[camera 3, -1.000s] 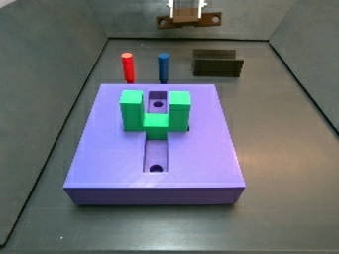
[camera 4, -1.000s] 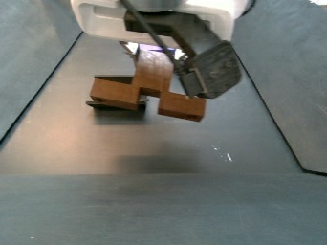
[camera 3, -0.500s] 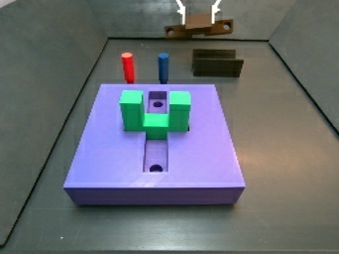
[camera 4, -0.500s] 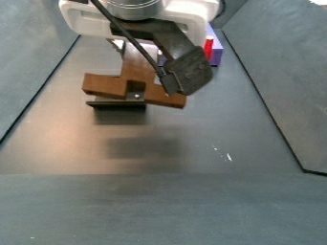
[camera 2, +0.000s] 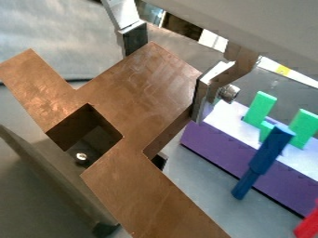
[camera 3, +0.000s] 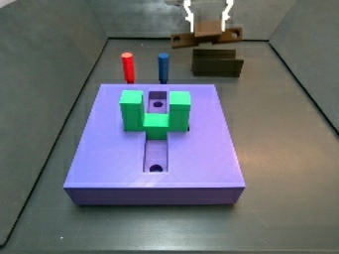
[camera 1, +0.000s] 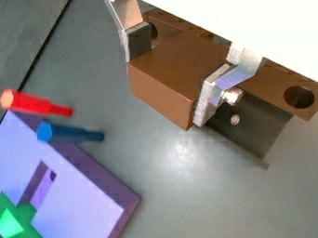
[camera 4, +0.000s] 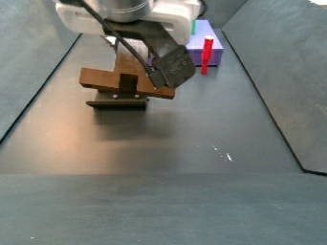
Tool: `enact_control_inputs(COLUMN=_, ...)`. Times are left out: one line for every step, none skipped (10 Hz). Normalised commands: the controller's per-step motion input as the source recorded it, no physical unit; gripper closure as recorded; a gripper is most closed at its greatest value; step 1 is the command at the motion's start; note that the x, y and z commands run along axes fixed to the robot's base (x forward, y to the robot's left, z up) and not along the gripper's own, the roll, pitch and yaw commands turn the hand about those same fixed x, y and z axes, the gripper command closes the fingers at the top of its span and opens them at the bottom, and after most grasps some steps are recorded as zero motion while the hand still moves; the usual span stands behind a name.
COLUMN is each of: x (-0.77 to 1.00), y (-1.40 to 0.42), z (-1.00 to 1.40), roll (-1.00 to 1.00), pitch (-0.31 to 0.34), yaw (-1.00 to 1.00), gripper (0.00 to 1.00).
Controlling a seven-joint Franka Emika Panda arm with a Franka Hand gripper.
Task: Pick up the brown object. Move up. Place the brown object on the fixture. Regrasp the brown object. Move to above the board. Insert the brown object.
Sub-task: Place the brown object on the fixture.
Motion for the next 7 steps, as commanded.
enact_control_inputs(x=0.83, y=-0.07, z=-0.24, roll=0.0, pitch=0.729, yaw=0.0, gripper=1.0)
enact_control_inputs(x=0.87, y=0.0, z=-0.26, roll=-0.01, pitch=0.506, yaw=-0.06, gripper=1.0)
enact_control_inputs(x=0.92, y=0.0, z=-0.13, roll=-0.19, pitch=0.449, yaw=-0.05, gripper=1.0)
enact_control_inputs(x=0.97, y=0.0, z=-0.01, roll=-0.31, pitch=0.329, yaw=-0.05, gripper=1.0)
enact_control_inputs(x=0.99, y=0.0, z=0.04, roll=-0.51, pitch=0.2, yaw=-0.03, gripper=1.0)
enact_control_inputs(x=0.92, y=0.0, z=0.08, roll=-0.65, pitch=0.063, yaw=-0.06, gripper=1.0)
enact_control_inputs(x=0.78, y=0.0, z=0.0, roll=-0.64, pitch=0.0, yaw=-0.03, gripper=1.0)
